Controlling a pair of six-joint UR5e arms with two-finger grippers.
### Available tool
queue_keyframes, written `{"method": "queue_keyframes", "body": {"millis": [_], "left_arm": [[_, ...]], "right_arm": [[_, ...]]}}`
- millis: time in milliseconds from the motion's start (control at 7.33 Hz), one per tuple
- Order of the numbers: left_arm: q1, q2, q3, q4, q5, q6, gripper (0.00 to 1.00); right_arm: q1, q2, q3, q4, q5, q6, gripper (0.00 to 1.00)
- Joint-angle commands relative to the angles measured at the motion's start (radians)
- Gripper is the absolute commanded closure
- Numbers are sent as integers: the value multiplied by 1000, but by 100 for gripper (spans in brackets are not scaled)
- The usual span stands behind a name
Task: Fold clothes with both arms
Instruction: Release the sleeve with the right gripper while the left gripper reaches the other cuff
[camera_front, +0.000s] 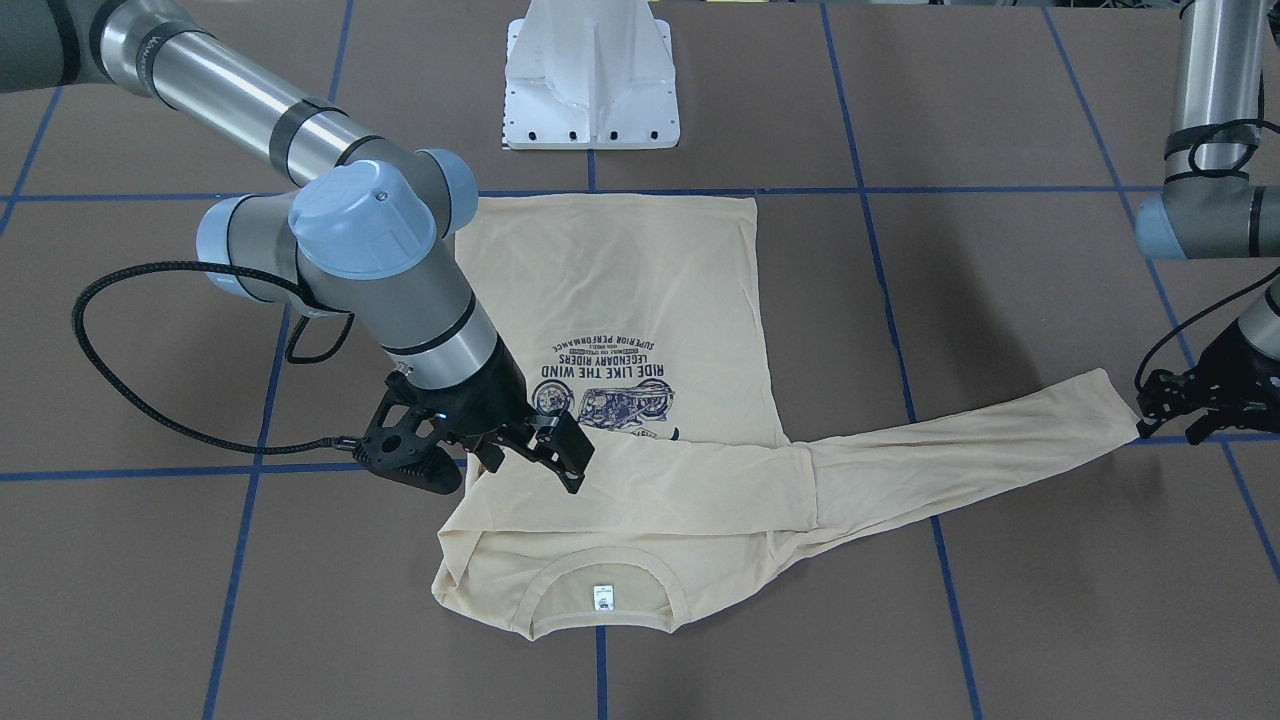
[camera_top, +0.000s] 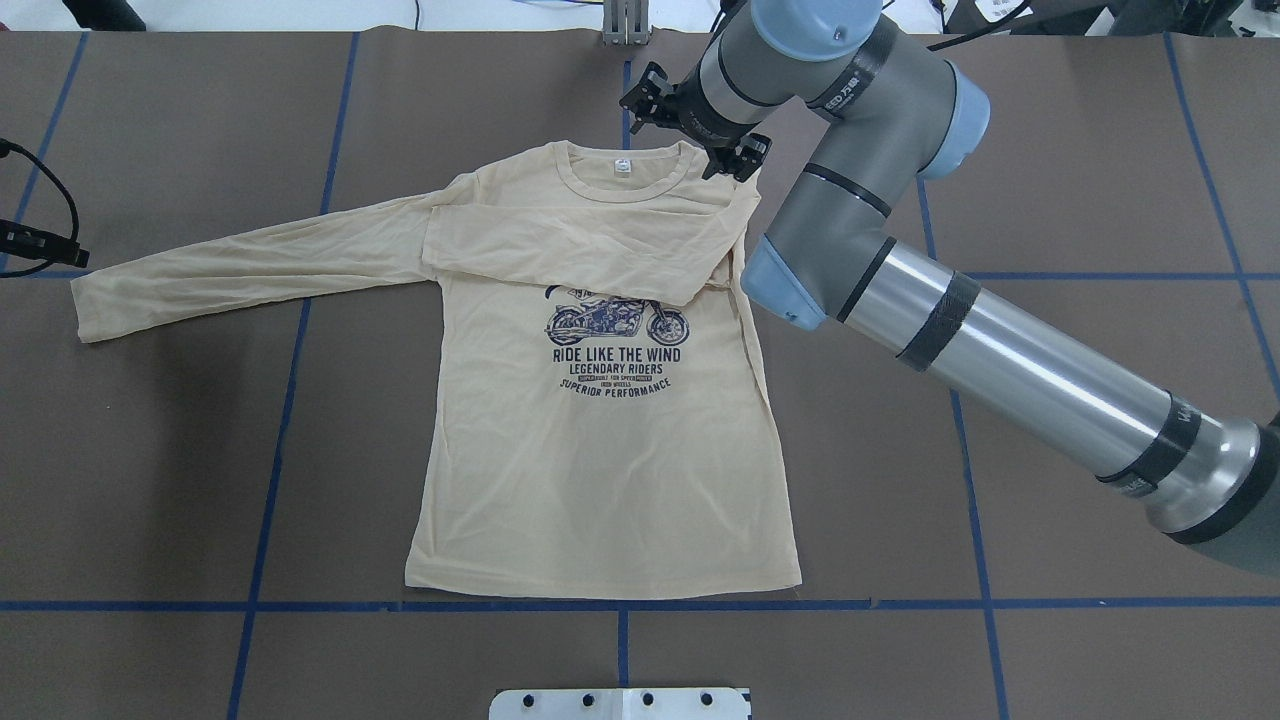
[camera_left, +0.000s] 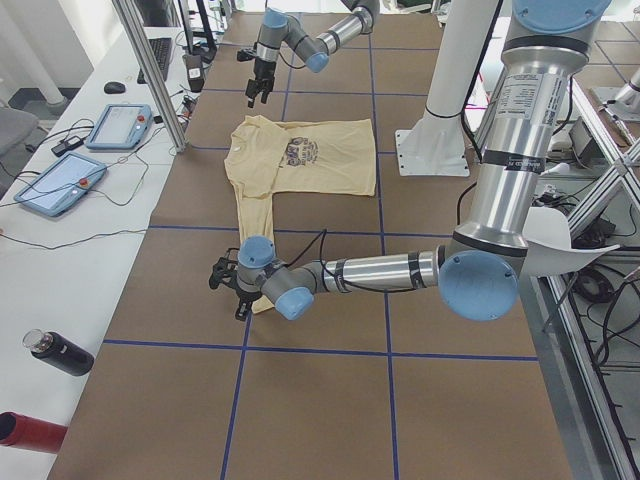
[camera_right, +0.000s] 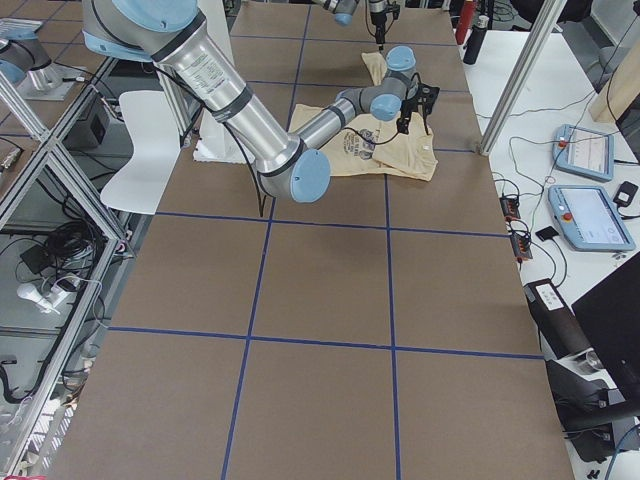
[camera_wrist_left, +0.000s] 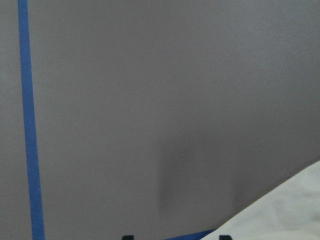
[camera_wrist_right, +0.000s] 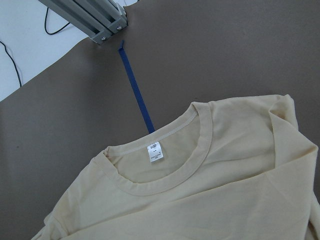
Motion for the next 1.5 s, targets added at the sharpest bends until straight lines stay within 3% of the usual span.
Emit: {"method": "queue_keyframes", "body": {"millis": [0, 409, 682, 1364], "left_arm": [[6, -1, 11, 0, 0, 0, 35], [29, -1, 10, 0, -3, 0, 36], [32, 0, 13, 0, -3, 1, 46], [40, 0, 22, 0, -5, 1, 54]], "right_arm": [[0, -11, 26, 1, -1, 1, 1], [0, -19, 27, 1, 0, 1, 1], [-3, -16, 27, 1, -3, 1, 1], [-6, -16, 27, 1, -4, 1, 1]]}}
